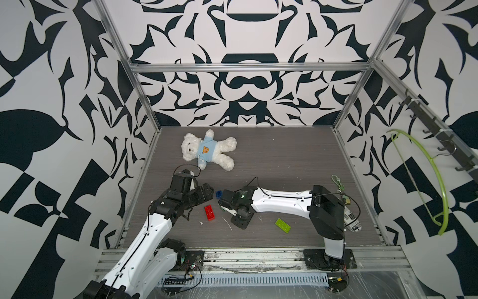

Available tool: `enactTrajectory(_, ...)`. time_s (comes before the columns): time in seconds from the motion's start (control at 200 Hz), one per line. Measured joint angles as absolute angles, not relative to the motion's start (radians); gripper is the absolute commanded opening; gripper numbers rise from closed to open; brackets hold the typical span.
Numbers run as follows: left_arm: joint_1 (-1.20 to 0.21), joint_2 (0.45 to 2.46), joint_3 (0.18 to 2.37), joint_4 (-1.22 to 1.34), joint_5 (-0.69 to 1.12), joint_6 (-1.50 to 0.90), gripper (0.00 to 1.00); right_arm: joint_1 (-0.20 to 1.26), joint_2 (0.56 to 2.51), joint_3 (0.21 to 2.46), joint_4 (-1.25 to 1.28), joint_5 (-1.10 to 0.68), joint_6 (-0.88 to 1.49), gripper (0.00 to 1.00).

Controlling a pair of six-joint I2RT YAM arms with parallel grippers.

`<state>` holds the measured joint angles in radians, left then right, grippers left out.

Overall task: Assemble a carrot with lego
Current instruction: Assemble the lego brick with the lego brick.

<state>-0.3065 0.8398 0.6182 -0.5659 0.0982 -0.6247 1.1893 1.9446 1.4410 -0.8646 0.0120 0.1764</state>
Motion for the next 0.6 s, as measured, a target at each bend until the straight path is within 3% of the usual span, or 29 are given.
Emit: enactTrajectory(0.6,-0.307,0.84,0.618,-0.565,0.115,-0.624,0.93,1.189,1.963,1.446,-0.862,-0.024,0.125,0.25)
